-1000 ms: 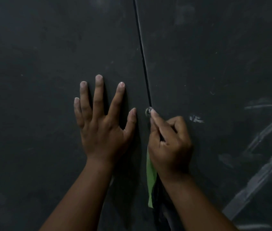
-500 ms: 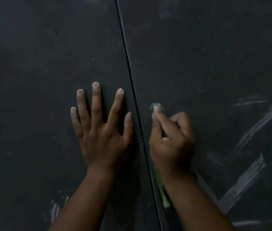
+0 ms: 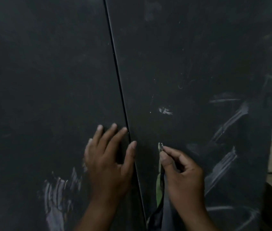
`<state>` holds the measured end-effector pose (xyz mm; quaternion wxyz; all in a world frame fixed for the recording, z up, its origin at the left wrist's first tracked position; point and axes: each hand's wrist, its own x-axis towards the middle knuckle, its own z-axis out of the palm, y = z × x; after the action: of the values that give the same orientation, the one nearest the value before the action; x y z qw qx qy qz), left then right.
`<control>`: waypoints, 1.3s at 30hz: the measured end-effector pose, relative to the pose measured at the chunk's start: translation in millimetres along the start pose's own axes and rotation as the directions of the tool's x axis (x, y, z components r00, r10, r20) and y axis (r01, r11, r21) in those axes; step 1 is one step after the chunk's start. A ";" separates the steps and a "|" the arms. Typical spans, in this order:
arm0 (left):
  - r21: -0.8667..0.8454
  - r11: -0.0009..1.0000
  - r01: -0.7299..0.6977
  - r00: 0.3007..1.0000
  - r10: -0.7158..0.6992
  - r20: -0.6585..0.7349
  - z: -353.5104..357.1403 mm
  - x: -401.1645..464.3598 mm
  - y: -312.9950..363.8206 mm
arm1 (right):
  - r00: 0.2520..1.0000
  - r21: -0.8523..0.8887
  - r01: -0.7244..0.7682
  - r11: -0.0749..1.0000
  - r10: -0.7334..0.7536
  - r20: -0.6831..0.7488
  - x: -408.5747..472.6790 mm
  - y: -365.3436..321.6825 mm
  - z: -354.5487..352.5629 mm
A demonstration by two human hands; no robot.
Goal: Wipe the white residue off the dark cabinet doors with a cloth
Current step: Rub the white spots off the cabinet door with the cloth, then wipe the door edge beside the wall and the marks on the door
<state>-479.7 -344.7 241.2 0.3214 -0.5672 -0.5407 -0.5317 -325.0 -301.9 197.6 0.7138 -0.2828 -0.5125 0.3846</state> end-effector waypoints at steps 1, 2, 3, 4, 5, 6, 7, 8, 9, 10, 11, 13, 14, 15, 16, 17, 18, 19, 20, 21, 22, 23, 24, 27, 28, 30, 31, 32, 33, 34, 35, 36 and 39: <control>-0.131 0.989 0.066 0.998 -0.064 0.014 -2.4 -10.6 10.2 | 1.000 0.033 -0.012 0.999 0.012 -0.003 -1.6 -7.2 -3.4; -0.287 0.942 0.173 0.985 -0.163 0.058 -4.8 -18.4 22.0 | 1.000 0.054 -0.011 0.998 0.011 -0.009 -3.1 -14.4 -5.7; -0.431 0.849 0.307 0.952 -0.274 0.139 -6.9 -23.1 34.4 | 1.000 0.069 -0.006 0.998 0.007 -0.011 -5.1 -21.1 -7.2; -0.532 0.729 0.430 0.903 -0.357 0.241 -8.7 -26.0 44.7 | 1.000 0.081 -0.005 0.997 0.005 -0.001 -7.2 -27.2 -7.5; -0.586 0.626 0.514 0.858 -0.393 0.332 -10.0 -27.5 53.3 | 1.000 0.092 -0.008 0.996 0.006 0.020 -9.9 -32.6 -6.7; -0.611 0.559 0.560 0.828 -0.395 0.397 -11.3 -28.3 59.6 | 0.999 0.102 -0.015 0.995 0.010 0.050 -13.3 -37.8 -5.5; -0.628 0.506 0.592 0.806 -0.384 0.451 -12.9 -28.5 63.8 | 0.996 0.109 -0.022 0.994 0.013 0.086 -16.7 -41.9 -4.5; -0.641 0.458 0.616 0.787 -0.378 0.487 -14.6 -28.0 67.2 | 0.993 0.114 -0.029 0.993 0.015 0.119 -19.7 -45.5 -3.8; -0.653 0.418 0.632 0.774 -0.382 0.504 -16.8 -27.2 69.1 | 0.989 0.114 -0.038 0.993 0.021 0.147 -21.7 -48.8 -4.0; -0.667 0.384 0.639 0.766 -0.394 0.508 -18.3 -26.8 70.2 | 0.985 0.103 -0.042 0.994 0.024 0.170 -22.5 -51.9 -4.9; -0.681 0.350 0.643 0.758 -0.417 0.501 -19.5 -27.3 71.0 | 0.981 0.085 -0.041 0.996 0.025 0.193 -22.6 -54.3 -6.0; -0.716 0.284 0.638 0.743 -0.471 0.475 -20.9 -28.1 72.8 | 0.971 0.061 -0.047 0.997 0.032 0.237 -22.3 -58.2 -6.7; -0.729 0.277 0.626 0.746 -0.487 0.455 -21.8 -28.0 73.5 | 0.967 0.071 -0.058 0.996 0.039 0.253 -23.1 -60.2 -5.7; -0.739 0.298 0.605 0.762 -0.485 0.428 -22.7 -26.9 73.6 | 0.964 0.091 -0.068 0.994 0.042 0.264 -24.3 -61.9 -4.0; -0.746 0.328 0.580 0.786 -0.465 0.407 -23.8 -24.9 73.0 | 0.963 0.104 -0.066 0.992 0.036 0.266 -25.2 -63.3 -2.3; -0.749 0.352 0.561 0.805 -0.441 0.396 -24.9 -22.4 70.9 | 0.966 0.100 -0.050 0.994 0.022 0.259 -25.6 -64.6 -0.5; -0.749 0.366 0.553 0.816 -0.423 0.395 -25.7 -19.3 67.7 | 0.968 0.080 -0.024 0.997 0.004 0.253 -25.2 -66.2 1.4; -0.744 0.381 0.549 0.822 -0.409 0.397 -26.6 -15.9 63.0 | 0.966 0.052 0.002 0.999 -0.015 0.256 -24.0 -67.6 3.1; -0.734 0.399 0.549 0.825 -0.400 0.399 -27.3 -12.1 57.9 | 0.962 0.028 0.025 0.999 -0.031 0.273 -22.2 -69.0 4.8; -0.725 0.424 0.543 0.832 -0.390 0.394 -28.6 -7.8 53.0 | 0.953 0.009 0.045 0.999 -0.046 0.299 -20.5 -70.6 6.3; -0.717 0.463 0.521 0.848 -0.376 0.373 -30.7 -3.2 48.6 | 0.944 -0.013 0.066 0.998 -0.058 0.326 -19.1 -72.0 7.8; -0.708 0.514 0.484 0.871 -0.359 0.335 -32.8 1.6 45.0 | 0.936 -0.052 0.100 0.994 -0.076 0.344 -18.0 -72.5 8.8; -0.693 0.572 0.439 0.895 -0.345 0.283 -34.7 6.5 42.0 | 0.933 -0.110 0.152 0.982 -0.105 0.344 -16.5 -71.8 9.2; -0.623 0.710 0.328 0.933 -0.347 0.096 -37.2 25.5 35.9 | 0.941 -0.373 0.313 0.873 -0.233 0.244 -2.6 -68.2 3.7; -0.595 0.750 0.288 0.942 -0.335 0.034 -37.5 34.7 34.8 | 0.933 -0.468 0.357 0.808 -0.292 0.208 6.4 -68.8 0.2; -0.503 0.845 0.184 0.964 -0.255 -0.077 -35.9 57.9 33.4 | 0.888 -0.637 0.435 0.636 -0.418 0.189 30.0 -72.1 -5.8; -0.436 0.891 0.124 0.972 -0.198 -0.127 -33.4 71.1 33.2 | 0.862 -0.699 0.458 0.549 -0.466 0.199 44.3 -74.2 -7.9; -0.363 0.929 0.073 0.976 -0.142 -0.166 -29.9 83.6 33.8 | 0.838 -0.743 0.473 0.474 -0.504 0.212 59.9 -76.1 -9.7; -0.294 0.955 0.035 0.977 -0.094 -0.190 -25.2 94.8 34.2 | 0.819 -0.772 0.482 0.414 -0.526 0.229 76.1 -77.8 -11.2; -0.228 0.974 0.007 0.979 -0.053 -0.199 -19.8 102.4 34.1 | 0.811 -0.792 0.488 0.368 -0.527 0.254 92.1 -78.9 -12.4; -0.166 0.986 -0.012 0.980 -0.021 -0.196 -13.1 105.6 33.5 | 0.809 -0.808 0.493 0.323 -0.513 0.288 108.2 -78.7 -14.1; -0.108 0.994 -0.022 0.983 0.002 -0.183 -5.9 103.3 32.8 | 0.805 -0.822 0.501 0.271 -0.495 0.327 123.2 -76.4 -16.9; -0.017 1.000 -0.010 0.987 0.007 -0.161 15.6 66.4 27.8 | 0.750 -0.812 0.565 0.143 -0.499 0.434 155.9 -56.5 -29.2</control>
<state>-459.1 -317.8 306.6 0.3609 -0.5276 -0.5059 -0.5792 -254.8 -202.1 313.6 0.5033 -0.4153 -0.7203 -0.2350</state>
